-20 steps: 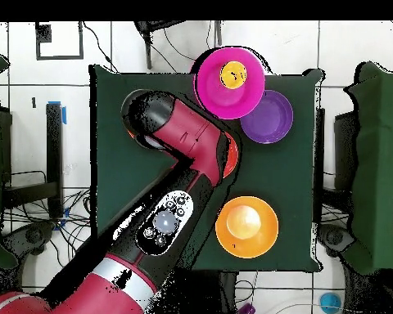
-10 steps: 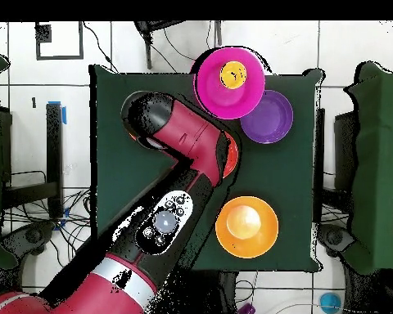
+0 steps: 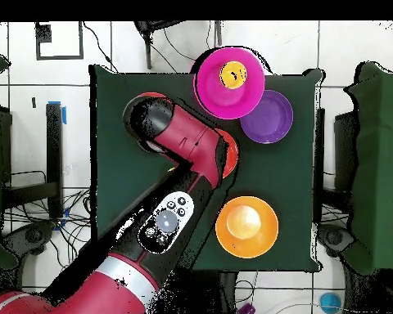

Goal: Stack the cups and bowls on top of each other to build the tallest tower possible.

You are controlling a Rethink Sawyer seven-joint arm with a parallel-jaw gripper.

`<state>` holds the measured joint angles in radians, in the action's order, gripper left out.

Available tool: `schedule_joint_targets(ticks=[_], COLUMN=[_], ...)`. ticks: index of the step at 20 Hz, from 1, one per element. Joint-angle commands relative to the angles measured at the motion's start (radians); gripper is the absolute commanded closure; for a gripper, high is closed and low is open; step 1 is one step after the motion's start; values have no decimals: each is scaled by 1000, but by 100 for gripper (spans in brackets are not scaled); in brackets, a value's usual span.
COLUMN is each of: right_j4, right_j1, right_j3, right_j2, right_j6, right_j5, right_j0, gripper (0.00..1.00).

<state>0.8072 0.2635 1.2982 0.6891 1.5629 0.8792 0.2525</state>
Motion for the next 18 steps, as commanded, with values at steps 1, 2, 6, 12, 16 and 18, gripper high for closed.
schedule_joint_targets(ticks=[1,2,6,12,16,18], right_j4=[-52,-50,-51,-56,-61,-63], right_j1=[-9,-7,4,22,24,23], right_j3=[114,126,156,196,204,205], right_j2=[-181,-186,-202,-221,-228,-229], right_j6=[140,139,132,129,137,142], right_j5=[-92,-105,-131,-161,-173,-175], right_j0=[6,9,11,14,15,17], gripper=[0,0,0,0,0,0])
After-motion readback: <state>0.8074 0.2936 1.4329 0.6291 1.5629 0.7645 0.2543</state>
